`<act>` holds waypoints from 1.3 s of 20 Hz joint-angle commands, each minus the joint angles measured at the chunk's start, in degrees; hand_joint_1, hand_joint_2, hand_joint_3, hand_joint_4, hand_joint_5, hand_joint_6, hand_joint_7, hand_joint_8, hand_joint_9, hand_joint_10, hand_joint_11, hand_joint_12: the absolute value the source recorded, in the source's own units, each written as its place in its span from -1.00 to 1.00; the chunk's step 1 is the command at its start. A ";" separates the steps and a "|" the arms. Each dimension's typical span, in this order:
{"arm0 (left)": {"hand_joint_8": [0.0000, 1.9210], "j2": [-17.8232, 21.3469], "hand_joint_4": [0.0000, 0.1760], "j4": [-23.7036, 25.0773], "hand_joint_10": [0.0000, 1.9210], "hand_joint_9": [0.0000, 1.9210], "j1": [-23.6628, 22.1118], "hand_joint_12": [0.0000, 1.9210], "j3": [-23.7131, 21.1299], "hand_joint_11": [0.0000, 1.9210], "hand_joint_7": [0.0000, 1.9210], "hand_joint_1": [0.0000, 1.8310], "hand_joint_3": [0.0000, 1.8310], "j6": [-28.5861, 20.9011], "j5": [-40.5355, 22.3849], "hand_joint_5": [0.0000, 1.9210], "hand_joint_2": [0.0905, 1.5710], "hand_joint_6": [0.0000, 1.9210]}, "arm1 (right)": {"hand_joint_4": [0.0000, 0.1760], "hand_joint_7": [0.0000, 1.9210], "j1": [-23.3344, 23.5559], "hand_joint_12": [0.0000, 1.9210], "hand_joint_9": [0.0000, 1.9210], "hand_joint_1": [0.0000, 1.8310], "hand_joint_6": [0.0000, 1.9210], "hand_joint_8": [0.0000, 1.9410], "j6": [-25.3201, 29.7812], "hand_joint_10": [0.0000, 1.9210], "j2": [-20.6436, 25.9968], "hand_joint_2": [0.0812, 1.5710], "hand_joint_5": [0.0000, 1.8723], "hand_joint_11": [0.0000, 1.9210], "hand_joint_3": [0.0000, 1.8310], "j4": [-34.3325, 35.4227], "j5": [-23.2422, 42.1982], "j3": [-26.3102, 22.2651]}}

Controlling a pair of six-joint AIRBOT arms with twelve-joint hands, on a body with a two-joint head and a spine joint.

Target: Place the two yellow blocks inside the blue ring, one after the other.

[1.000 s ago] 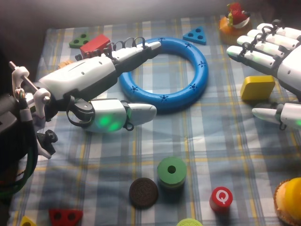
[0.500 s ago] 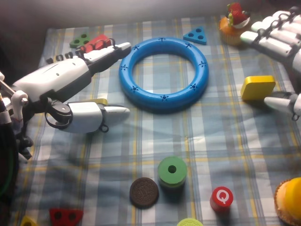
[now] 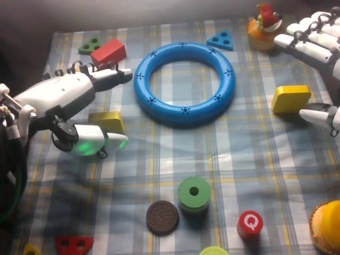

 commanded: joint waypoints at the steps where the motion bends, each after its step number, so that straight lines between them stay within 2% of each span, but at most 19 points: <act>1: -0.99 -0.03 -0.83 0.46 -0.99 -0.79 -0.26 -0.78 0.37 -1.00 -0.69 -0.03 -1.00 0.45 -5.32 -0.74 0.31 -0.99 | -1.00 -1.00 0.45 -1.00 -1.00 -0.47 -1.00 -1.00 -0.03 -1.00 0.03 0.58 -1.00 -1.00 -1.00 -0.81 6.93 0.02; 2: -0.98 -0.04 -1.00 0.17 -0.96 -0.67 -0.17 -0.50 0.49 -1.00 -0.55 0.01 -1.00 0.48 -5.23 -0.62 0.31 -0.98 | -1.00 -1.00 0.45 -1.00 -1.00 -0.50 -1.00 -1.00 -0.03 -1.00 0.02 0.59 -1.00 -1.00 -1.00 -0.81 6.93 0.03; 3: -0.98 -0.04 -0.90 -0.09 -0.94 -0.60 -0.02 -0.38 0.58 -1.00 -0.46 0.01 -1.00 0.50 -5.22 -0.54 0.30 -0.98 | -1.00 -1.00 0.45 -1.00 -1.00 -0.49 -1.00 -1.00 -0.03 -1.00 0.02 0.59 -1.00 -1.00 -1.00 -0.80 6.93 0.03; 5: -0.97 -0.08 -1.00 -1.24 -0.91 -0.45 0.17 -0.17 0.98 -1.00 -0.23 0.07 -1.00 1.11 -4.97 -0.27 0.30 -0.95 | -0.96 -1.00 0.43 -1.00 -1.00 -0.49 -1.00 -1.00 -0.03 -1.00 0.02 0.58 -1.00 -1.00 -1.00 -0.71 6.93 0.04; 6: -0.97 -0.21 -1.00 -1.94 -0.92 -0.42 0.21 -0.21 1.18 -1.00 -0.18 0.07 -0.99 1.83 -4.73 -0.21 0.36 -0.96 | -0.98 -1.00 0.40 -1.00 -1.00 -0.51 -1.00 -1.00 -0.03 -1.00 -0.01 0.60 -1.00 -1.00 -0.99 -0.66 6.93 0.05; 7: -0.97 -0.41 -1.00 -2.85 -0.91 -0.37 0.23 -0.06 1.34 -1.00 -0.14 0.08 -1.00 3.07 -4.53 -0.14 0.39 -0.95 | -0.97 -1.00 0.38 -1.00 -1.00 -0.51 -1.00 -1.00 -0.03 -1.00 -0.07 0.60 -1.00 -1.00 -0.99 -0.63 6.93 0.07; 8: -0.97 -0.52 -0.38 -3.26 -0.88 -0.32 0.25 0.28 1.38 -1.00 -0.11 0.09 -0.98 3.76 -4.46 -0.14 0.45 0.02 | -0.95 -1.00 0.37 -1.00 -1.00 -0.51 -1.00 -1.00 -0.03 -1.00 -0.09 0.59 -1.00 -1.00 -1.00 -0.62 6.93 0.08; 9: -0.97 -0.74 -0.59 -4.01 -0.85 -0.30 0.25 0.57 1.58 -1.00 -0.08 0.07 -0.99 4.59 -4.33 -0.21 0.52 0.32 | -0.96 -1.00 0.37 -1.00 -1.00 -0.50 -1.00 -1.00 -0.02 -1.00 -0.10 0.59 -1.00 -1.00 -1.00 -0.61 6.93 0.08; 10: 0.06 -1.07 -0.78 -4.57 -0.35 -0.34 0.25 0.79 2.00 -0.99 -0.18 0.23 -1.00 4.92 -4.16 -0.13 0.51 0.30 | -1.00 -1.00 0.36 -1.00 -1.00 -0.49 -1.00 -1.00 0.00 -1.00 -0.13 0.59 -1.00 -1.00 -1.00 -0.58 6.93 0.08; 11: 0.35 -1.43 -0.67 -4.85 0.06 -0.38 0.22 0.86 2.43 -0.93 -0.21 0.25 -1.00 4.92 -4.05 -0.15 0.53 0.28 | -0.98 -1.00 0.32 -1.00 -1.00 -0.50 -1.00 -1.00 0.01 -1.00 -0.18 0.59 -1.00 -1.00 -1.00 -0.53 6.93 0.09; 12: 0.47 -1.53 -1.00 -4.78 0.33 -0.36 -0.03 0.96 2.52 -0.86 -0.17 0.27 -1.00 4.92 -4.13 -0.19 0.53 0.24 | -1.00 -1.00 0.29 -1.00 -1.00 -0.52 -1.00 -1.00 0.02 -1.00 -0.18 0.59 -1.00 -1.00 -1.00 -0.51 6.93 0.09; 15: 0.63 -1.33 -1.00 -2.95 0.85 -0.40 -1.29 1.00 1.75 -0.62 -0.18 0.32 -1.00 4.92 -5.71 -0.19 0.54 0.09 | -1.00 -1.00 0.24 -1.00 -1.00 -0.54 -1.00 -1.00 0.13 -1.00 -0.18 0.59 -1.00 -1.00 -1.00 -0.50 6.93 0.08; 17: 0.59 -1.01 -1.00 -1.44 0.71 -0.46 -2.51 1.00 1.02 -0.72 -0.17 0.31 -1.00 4.92 -7.33 -0.23 0.55 0.17 | -1.00 -1.00 0.24 -1.00 -1.00 -0.51 -1.00 -1.00 0.13 -1.00 -0.17 0.59 -1.00 -1.00 -1.00 -0.50 6.94 0.08; 18: 0.51 -1.16 -1.00 -0.47 0.64 -0.42 -3.68 1.00 0.88 -0.71 -0.13 0.33 -1.00 4.82 -8.25 -0.18 0.51 0.10 | -1.00 -1.00 0.24 -1.00 -1.00 -0.52 -1.00 -1.00 0.13 -1.00 -0.17 0.59 -1.00 -1.00 -1.00 -0.50 6.98 0.08; 20: 0.61 -2.28 -1.00 0.67 0.72 -0.45 -5.15 1.00 1.54 -0.73 -0.17 0.32 -1.00 3.72 -8.80 -0.22 0.54 0.11 | -1.00 -1.00 0.24 -1.00 -1.00 -0.51 -1.00 -1.00 0.15 -1.00 -0.17 0.60 -1.00 -1.00 -1.00 -0.50 7.02 0.08; 23: 0.45 -4.99 -1.00 1.38 0.36 -0.43 -8.19 0.94 3.53 -0.90 -0.16 0.27 -1.00 3.62 -7.59 -0.23 0.54 0.29 | -1.00 -1.00 0.23 -1.00 -1.00 -0.59 -1.00 -1.00 0.18 -1.00 -0.21 0.60 -1.00 -1.00 -1.00 -0.50 7.12 0.07; 24: 0.64 -6.69 -1.00 1.73 0.78 -0.43 -10.25 0.99 5.06 -0.75 -0.20 0.31 -1.00 3.62 -5.88 -0.20 0.55 0.12 | -1.00 -1.00 0.22 -1.00 -1.00 -0.56 -1.00 -1.00 0.19 -1.00 -0.21 0.59 -1.00 -1.00 -1.00 -0.51 7.12 0.05; 25: 0.77 -8.77 -1.00 1.65 0.96 -0.44 -12.74 1.00 7.19 -0.67 -0.27 0.30 -1.00 3.62 -3.61 -0.23 0.59 0.13 | -0.91 -1.00 0.16 -1.00 -1.00 -0.55 -1.00 -1.00 0.26 -1.00 -0.23 0.59 -1.00 -1.00 -1.00 -0.51 7.12 0.05; 26: 0.72 -9.82 -1.00 1.23 0.93 -0.48 -13.88 1.00 8.26 -0.72 -0.24 0.31 -1.00 3.62 -2.70 -0.20 0.57 0.09 | -0.89 -1.00 0.15 -1.00 -1.00 -0.56 -1.00 -1.00 0.31 -1.00 -0.33 0.59 -1.00 -1.00 -1.00 -0.51 7.12 0.06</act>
